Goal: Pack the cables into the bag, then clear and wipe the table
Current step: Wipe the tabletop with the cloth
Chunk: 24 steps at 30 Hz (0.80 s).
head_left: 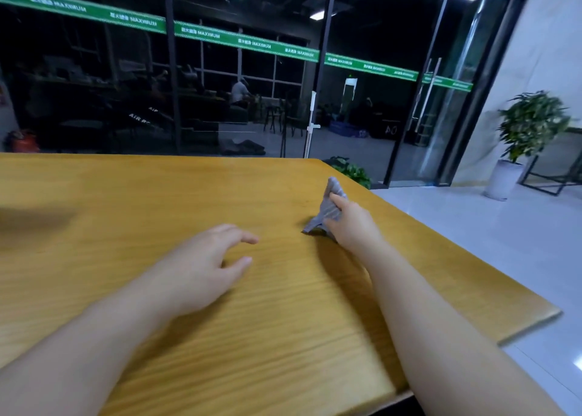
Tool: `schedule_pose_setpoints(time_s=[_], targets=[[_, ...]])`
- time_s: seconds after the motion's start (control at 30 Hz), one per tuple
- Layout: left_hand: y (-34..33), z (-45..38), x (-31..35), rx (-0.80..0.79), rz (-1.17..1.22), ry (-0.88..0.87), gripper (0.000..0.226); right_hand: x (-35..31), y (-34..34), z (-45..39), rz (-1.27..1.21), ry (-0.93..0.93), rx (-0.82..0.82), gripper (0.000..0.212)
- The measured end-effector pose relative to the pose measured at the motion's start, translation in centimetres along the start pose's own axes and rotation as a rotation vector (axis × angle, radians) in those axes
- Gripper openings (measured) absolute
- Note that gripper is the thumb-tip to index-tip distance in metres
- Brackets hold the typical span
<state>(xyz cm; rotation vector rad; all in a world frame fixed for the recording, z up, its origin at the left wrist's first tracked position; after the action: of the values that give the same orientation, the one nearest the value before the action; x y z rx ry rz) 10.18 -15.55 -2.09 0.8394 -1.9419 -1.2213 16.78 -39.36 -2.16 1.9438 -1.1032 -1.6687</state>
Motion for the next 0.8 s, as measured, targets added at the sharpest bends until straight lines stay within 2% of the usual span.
schedule_pose_setpoints(time_s=[0.17, 0.3, 0.43, 0.5, 0.57, 0.63, 0.73, 0.8], targets=[[-0.1, 0.1, 1.7, 0.027, 0.041, -0.059, 0.024, -3.2, -4.2, 1.4, -0.010, 0.214, -0.243, 0.057], [-0.3, 0.1, 2.1, 0.030, 0.053, -0.088, 0.027, -2.2, -5.3, 0.2, 0.041, 0.165, -0.264, 0.055], [-0.3, 0.3, 1.8, 0.015, 0.075, -0.068, 0.025, 0.6, -3.2, -1.4, 0.178, 0.002, -0.147, 0.057], [-0.4, 0.4, 1.8, 0.008, 0.078, -0.062, 0.025, 2.2, -1.5, -1.4, 0.169, -0.089, -0.052, 0.061], [-0.4, 0.4, 2.0, 0.003, 0.076, -0.066, 0.025, 3.9, 0.6, -1.0, 0.004, -0.186, 0.055, 0.066], [-0.5, 0.5, 2.2, -0.014, 0.078, -0.065, 0.026, 4.9, 3.2, -0.3, -0.294, -0.246, 0.200, 0.066], [-0.5, 0.5, 2.5, -0.023, 0.069, -0.070, 0.028, 4.0, 8.0, 1.6, -0.561, -0.179, 0.428, 0.060], [-0.4, 0.6, 2.5, -0.017, 0.071, -0.074, 0.026, 3.3, 10.3, 2.7, -0.734, -0.110, 0.476, 0.047]])
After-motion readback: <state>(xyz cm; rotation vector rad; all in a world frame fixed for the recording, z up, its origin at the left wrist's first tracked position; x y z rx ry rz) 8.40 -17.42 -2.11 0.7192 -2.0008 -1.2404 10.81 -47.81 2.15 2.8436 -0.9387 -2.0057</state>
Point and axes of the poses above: each hand's wrist, its own z-axis away from the middle knuckle, its own y-axis out of the back of the hand, x = y × z, the point moved 7 cm from there along -z, towards the middle knuckle, and after that the axes turned 13 degrees about -z, right-handed, at the moved point
